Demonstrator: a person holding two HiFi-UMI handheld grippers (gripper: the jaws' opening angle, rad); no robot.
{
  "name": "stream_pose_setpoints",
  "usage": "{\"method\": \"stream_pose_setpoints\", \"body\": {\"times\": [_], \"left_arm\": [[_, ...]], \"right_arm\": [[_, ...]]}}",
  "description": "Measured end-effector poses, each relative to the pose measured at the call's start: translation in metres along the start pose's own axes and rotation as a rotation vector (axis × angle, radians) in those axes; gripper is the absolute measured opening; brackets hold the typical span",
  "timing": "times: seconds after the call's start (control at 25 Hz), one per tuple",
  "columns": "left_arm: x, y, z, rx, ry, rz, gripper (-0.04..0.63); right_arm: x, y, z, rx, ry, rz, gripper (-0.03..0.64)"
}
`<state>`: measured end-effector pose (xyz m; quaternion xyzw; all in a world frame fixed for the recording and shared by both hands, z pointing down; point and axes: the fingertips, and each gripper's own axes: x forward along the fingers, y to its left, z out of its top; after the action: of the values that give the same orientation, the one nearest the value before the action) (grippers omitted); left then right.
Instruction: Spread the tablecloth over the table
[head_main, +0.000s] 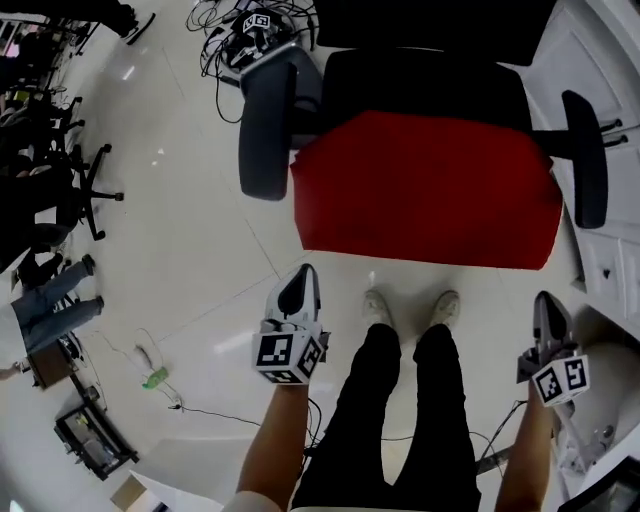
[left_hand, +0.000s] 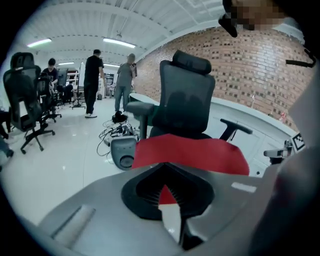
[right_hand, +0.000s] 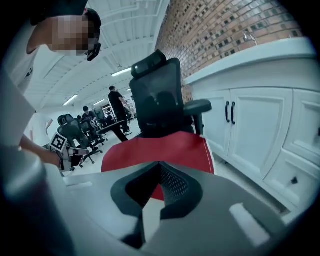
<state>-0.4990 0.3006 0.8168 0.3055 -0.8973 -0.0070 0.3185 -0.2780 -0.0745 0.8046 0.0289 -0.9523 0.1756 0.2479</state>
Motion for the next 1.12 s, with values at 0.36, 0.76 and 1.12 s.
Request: {"method": "stream_pose_setpoints", "body": {"times": [0.36, 0.76, 1.12], "left_arm": [[0.068, 0.057, -0.15, -0.287, 0.164, -0.021, 0.1], [0.075, 0.097, -0.141, -0.358, 0.12, -0.112, 0.274], [0.106, 0.081, -0.123, -0.27, 0.159, -0.331, 0.31]], "right_arm": [[0.034, 0.011, -0.104, 0.001, 0.157, 0.067, 0.006], [0.049, 0.029, -0.096, -0.062, 0.208, 0.136, 0.006], [0.054, 0.026, -0.113, -0.053, 0.247, 0.125, 0.006]]}}
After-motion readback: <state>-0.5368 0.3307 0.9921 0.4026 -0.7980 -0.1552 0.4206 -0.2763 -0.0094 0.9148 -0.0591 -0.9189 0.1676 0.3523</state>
